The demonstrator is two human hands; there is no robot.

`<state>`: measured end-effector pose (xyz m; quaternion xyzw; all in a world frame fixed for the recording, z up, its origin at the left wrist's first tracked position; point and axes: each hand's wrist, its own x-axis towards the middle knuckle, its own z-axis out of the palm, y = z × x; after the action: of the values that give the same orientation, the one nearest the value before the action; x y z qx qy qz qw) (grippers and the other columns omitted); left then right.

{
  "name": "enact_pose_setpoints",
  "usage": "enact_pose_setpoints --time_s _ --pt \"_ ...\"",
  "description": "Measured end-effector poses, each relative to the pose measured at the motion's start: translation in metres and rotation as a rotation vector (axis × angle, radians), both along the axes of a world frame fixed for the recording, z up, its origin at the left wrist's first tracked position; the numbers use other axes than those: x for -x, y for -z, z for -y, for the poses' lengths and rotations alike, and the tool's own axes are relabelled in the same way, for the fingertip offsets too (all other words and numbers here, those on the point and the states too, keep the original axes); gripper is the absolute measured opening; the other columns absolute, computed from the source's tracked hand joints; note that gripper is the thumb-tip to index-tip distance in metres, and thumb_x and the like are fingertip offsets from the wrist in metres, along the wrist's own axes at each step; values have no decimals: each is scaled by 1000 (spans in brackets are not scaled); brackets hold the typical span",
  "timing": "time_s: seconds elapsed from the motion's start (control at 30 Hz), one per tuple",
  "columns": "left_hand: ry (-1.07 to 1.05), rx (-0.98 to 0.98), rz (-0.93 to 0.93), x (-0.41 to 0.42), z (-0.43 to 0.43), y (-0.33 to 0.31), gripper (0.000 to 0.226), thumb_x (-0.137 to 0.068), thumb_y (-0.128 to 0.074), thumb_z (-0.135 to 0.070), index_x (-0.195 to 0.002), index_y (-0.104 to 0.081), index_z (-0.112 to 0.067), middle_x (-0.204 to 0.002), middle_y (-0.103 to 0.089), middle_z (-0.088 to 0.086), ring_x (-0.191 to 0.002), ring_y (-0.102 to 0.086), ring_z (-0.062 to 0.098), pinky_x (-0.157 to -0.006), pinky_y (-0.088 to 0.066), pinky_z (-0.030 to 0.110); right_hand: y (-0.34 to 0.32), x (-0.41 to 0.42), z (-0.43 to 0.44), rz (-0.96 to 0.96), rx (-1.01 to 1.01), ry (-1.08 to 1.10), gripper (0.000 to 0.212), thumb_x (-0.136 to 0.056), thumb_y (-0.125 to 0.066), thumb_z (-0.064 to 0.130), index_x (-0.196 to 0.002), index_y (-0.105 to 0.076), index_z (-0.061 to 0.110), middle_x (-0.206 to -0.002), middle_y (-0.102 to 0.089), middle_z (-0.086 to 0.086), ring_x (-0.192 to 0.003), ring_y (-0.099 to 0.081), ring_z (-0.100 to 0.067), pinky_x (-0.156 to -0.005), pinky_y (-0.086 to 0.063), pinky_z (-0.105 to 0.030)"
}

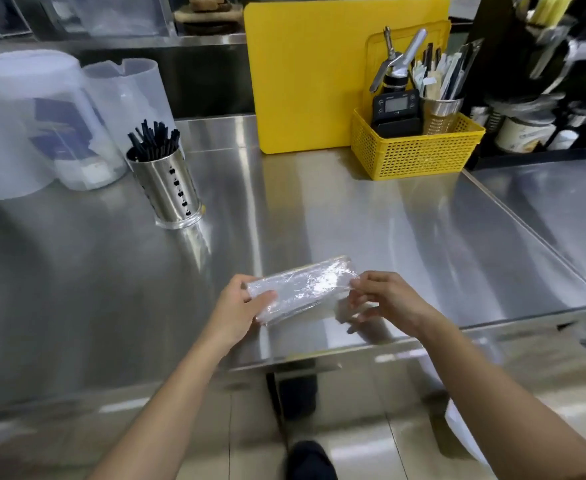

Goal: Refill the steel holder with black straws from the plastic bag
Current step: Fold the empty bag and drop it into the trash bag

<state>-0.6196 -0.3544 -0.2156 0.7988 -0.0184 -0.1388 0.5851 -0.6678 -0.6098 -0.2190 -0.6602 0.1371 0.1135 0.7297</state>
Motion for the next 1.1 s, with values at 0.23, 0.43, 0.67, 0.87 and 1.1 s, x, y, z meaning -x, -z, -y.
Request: enact_pose_setpoints --time_s 0.23,0.43,0.67,0.87,1.1 --pt "-11 241 -246 53 -11 -3 39 -76 -72 -21 -97 -60 10 -90 -57 14 -84 -55 24 -80 -58 32 0 64 -16 57 9 134 17 -85 -60 9 -70 -54 8 -59 -62 -6 -56 -56 -18 -50 -47 -28" --pt "77 192 -177 78 36 -10 15 -89 -57 -10 -85 -58 4 -84 -51 12 -85 -59 25 -74 -58 23 -9 107 15 66 3 342 17 -85 -60 6 -69 -54 8 -56 -60 -4 -50 -56 -15 -47 -46 -23" --pt "398 -136 -87 116 170 -7 19 -95 -40 -22 -81 -41 -10 -61 -58 8 -43 -50 19 -43 -39 26 -16 190 105 21 51 669 18 -84 -62 5 -69 -53 8 -53 -57 -4 -44 -56 -12 -40 -42 -19" --pt "608 -203 -3 166 292 3 28 -95 -43 -26 -69 -39 -14 -53 -52 4 -40 -41 16 -45 -30 28 -2 262 212 -85 -7 841 22 -83 -62 3 -64 -52 9 -57 -54 -10 -42 -49 -15 -38 -34 -19" --pt "495 -123 -218 214 396 47 27 -95 -45 -24 -72 -47 -10 -54 -49 3 -40 -41 11 -42 -33 23 32 304 312 -232 9 872 10 -82 -61 6 -73 -58 6 -58 -55 -7 -44 -53 -15 -43 -40 -21"
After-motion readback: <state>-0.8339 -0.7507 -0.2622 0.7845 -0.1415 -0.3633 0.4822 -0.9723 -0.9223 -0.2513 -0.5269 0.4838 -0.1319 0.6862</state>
